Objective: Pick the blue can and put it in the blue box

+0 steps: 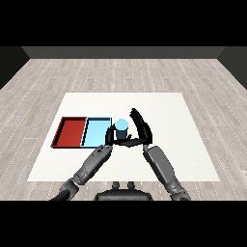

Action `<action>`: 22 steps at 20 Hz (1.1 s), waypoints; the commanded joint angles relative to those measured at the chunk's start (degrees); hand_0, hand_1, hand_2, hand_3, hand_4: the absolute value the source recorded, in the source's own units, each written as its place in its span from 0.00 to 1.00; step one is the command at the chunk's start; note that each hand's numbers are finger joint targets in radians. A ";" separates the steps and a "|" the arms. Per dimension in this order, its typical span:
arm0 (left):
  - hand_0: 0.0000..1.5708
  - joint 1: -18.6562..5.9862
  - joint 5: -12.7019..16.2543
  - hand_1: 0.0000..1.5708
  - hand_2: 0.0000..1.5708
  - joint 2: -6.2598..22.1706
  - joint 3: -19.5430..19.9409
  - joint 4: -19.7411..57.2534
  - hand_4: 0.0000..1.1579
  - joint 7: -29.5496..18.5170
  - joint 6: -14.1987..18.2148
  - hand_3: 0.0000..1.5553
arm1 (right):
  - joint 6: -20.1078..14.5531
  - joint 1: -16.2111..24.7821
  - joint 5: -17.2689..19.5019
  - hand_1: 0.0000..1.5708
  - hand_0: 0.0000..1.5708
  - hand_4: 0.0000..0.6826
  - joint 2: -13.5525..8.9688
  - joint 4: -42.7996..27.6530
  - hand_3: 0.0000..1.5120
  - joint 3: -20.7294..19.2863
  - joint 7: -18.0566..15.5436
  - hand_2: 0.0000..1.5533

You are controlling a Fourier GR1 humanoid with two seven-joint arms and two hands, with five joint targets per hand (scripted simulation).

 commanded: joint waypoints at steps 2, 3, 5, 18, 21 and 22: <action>1.00 -1.25 -1.62 1.00 1.00 2.89 4.74 3.07 0.97 -0.01 -1.78 0.95 | 5.71 5.72 -3.19 0.00 0.00 0.00 -3.83 -6.13 0.00 -3.01 0.01 0.00; 1.00 0.97 -1.41 1.00 1.00 2.79 4.92 2.93 0.97 -2.95 -3.62 0.94 | 5.29 7.88 -3.08 0.00 0.00 0.00 -5.15 -10.06 0.00 -4.03 -0.32 0.00; 1.00 1.47 -3.73 1.00 1.00 4.61 4.30 -1.46 0.98 1.54 0.34 0.95 | 5.27 10.76 -2.19 0.00 0.00 0.00 -5.51 -11.95 0.00 -4.24 -2.51 0.00; 1.00 -11.26 -4.71 1.00 0.99 16.46 15.46 25.10 0.93 9.54 -4.95 0.95 | 5.86 14.83 -5.02 0.00 0.00 0.00 -6.43 -13.67 0.00 -10.81 -3.88 0.00; 1.00 -11.01 -7.02 1.00 0.99 14.25 14.08 32.12 0.89 9.87 -4.73 0.94 | 8.53 15.99 -7.52 0.00 0.00 0.00 -6.42 -12.65 0.00 -12.80 -6.16 0.00; 1.00 -13.05 -7.41 1.00 1.00 15.20 14.17 34.77 0.91 10.42 -7.75 0.95 | 9.01 14.95 -8.10 0.00 0.00 0.00 -7.91 -12.29 0.00 -14.57 -5.01 0.00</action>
